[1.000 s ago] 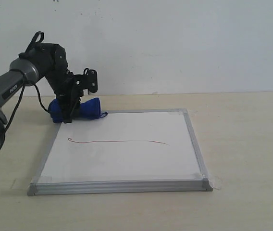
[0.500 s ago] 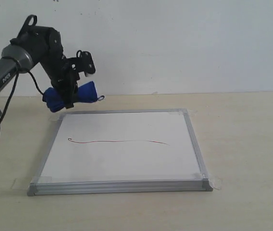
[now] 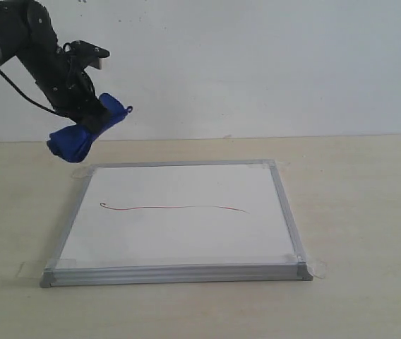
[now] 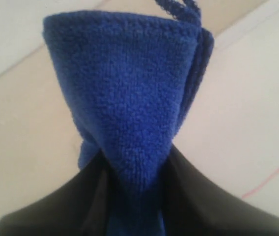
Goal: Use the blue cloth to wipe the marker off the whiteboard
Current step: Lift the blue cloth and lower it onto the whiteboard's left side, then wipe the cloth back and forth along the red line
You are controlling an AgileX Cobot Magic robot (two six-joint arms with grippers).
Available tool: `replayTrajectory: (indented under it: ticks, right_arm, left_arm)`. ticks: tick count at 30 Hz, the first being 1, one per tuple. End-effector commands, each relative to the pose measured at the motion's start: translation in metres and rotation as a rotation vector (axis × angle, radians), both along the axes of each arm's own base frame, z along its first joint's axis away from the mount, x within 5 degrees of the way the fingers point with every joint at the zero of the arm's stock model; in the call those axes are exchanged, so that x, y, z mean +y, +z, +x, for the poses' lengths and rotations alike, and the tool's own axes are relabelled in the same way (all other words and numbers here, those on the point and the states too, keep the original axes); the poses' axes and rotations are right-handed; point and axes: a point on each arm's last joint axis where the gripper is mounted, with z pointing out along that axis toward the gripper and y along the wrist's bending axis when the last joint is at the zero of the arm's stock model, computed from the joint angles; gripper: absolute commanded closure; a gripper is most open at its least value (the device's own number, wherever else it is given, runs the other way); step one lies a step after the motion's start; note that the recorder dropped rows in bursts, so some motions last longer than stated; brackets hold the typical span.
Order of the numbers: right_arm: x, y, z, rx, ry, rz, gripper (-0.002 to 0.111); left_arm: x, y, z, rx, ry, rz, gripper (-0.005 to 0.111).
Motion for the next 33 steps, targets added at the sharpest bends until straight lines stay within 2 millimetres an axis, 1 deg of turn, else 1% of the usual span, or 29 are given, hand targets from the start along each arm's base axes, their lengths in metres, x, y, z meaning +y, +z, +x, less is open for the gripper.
replayTrajectory:
  ticks: [1,4,7,10,11,12,13,15,18,20,23,26,27,31,33]
  right_arm:
    - [0.0,0.001,0.0,-0.01,-0.006,-0.006,0.107]
    - [0.0,0.001,0.0,-0.01,-0.006,-0.006,0.107]
    - [0.0,0.001,0.0,-0.01,-0.006,-0.006,0.107]
    - [0.0,0.001,0.0,-0.01,-0.006,-0.006,0.107]
    - [0.0,0.001,0.0,-0.01,-0.006,-0.006,0.107]
    - [0.0,0.001,0.0,-0.01,-0.006,-0.006,0.107]
    - [0.0,0.001,0.0,-0.01,-0.006,-0.006,0.107]
    - [0.0,0.001,0.0,-0.01,-0.006,-0.006,0.107]
    - [0.0,0.001,0.0,-0.01,-0.006,-0.006,0.107]
    - [0.0,0.001,0.0,-0.01,-0.006,-0.006,0.107]
    - [0.0,0.001,0.0,-0.01,-0.006,-0.006,0.107]
    - [0.0,0.001,0.0,-0.01,-0.006,-0.006,0.107]
    - [0.0,0.001,0.0,-0.01,-0.006,-0.006,0.107]
    - [0.0,0.001,0.0,-0.01,-0.006,-0.006,0.107]
    - [0.0,0.001,0.0,-0.01,-0.006,-0.004,0.107]
  left_arm:
    - [-0.005,0.019,-0.023,0.046,0.028,-0.058,0.103]
    - [-0.005,0.027,-0.041,0.089,0.081,-0.078,0.103]
    - [-0.005,0.024,-0.057,0.148,0.127,-0.092,0.103]
    - [-0.008,-0.001,-0.071,0.258,0.158,-0.108,0.103]
    - [-0.011,-0.024,-0.081,0.34,0.157,-0.099,0.103]
    - [-0.013,-0.033,-0.082,0.331,0.161,-0.103,0.103]
    - [-0.014,-0.05,-0.084,0.318,0.171,-0.104,0.103]
    - [-0.015,-0.062,-0.085,0.291,0.198,-0.122,0.103]
    - [-0.016,-0.064,-0.081,0.238,0.258,-0.169,0.103]
    - [-0.017,-0.064,-0.077,0.215,0.343,-0.219,0.103]
    - [-0.014,-0.071,-0.071,0.167,0.361,-0.199,0.103]
    - [-0.013,-0.089,-0.066,0.177,0.364,-0.182,0.103]
    - [-0.014,-0.092,-0.065,0.181,0.363,-0.181,0.103]
    - [-0.023,-0.103,-0.063,0.193,0.343,-0.175,0.103]
    - [-0.028,-0.105,-0.062,0.193,0.331,-0.172,0.103]
